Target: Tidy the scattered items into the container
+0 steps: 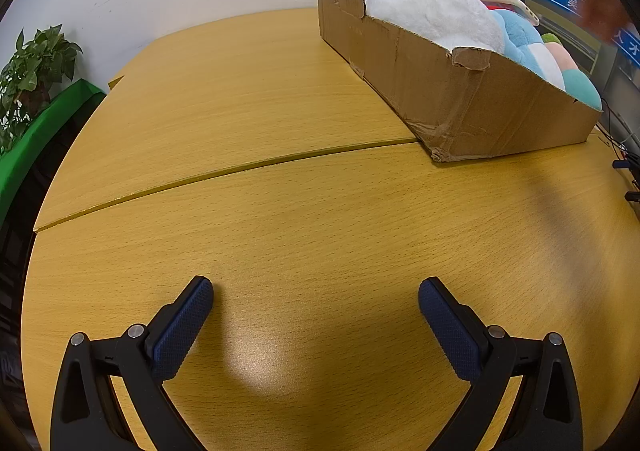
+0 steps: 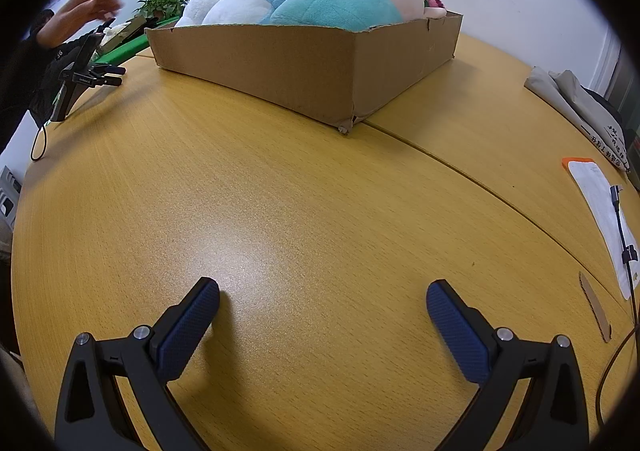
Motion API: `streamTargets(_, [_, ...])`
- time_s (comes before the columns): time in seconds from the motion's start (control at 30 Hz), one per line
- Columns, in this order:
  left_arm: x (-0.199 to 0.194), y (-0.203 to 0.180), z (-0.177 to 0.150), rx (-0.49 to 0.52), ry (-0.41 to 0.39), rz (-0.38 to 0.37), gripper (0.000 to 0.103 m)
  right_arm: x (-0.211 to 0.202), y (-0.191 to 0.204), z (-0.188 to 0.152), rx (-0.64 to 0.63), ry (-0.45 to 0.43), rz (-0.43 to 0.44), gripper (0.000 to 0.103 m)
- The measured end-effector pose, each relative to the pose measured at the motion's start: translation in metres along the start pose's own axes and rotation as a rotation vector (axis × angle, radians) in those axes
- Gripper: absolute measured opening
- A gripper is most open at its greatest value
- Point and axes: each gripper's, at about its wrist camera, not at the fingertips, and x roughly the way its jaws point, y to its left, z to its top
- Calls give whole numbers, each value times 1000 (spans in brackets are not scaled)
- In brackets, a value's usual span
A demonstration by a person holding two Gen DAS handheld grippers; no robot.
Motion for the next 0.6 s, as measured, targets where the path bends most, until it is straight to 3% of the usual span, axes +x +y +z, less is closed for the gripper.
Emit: streamTargets(0.6, [-1,-1,-1,1,0,0,103,0,0,2,0,1,0,103])
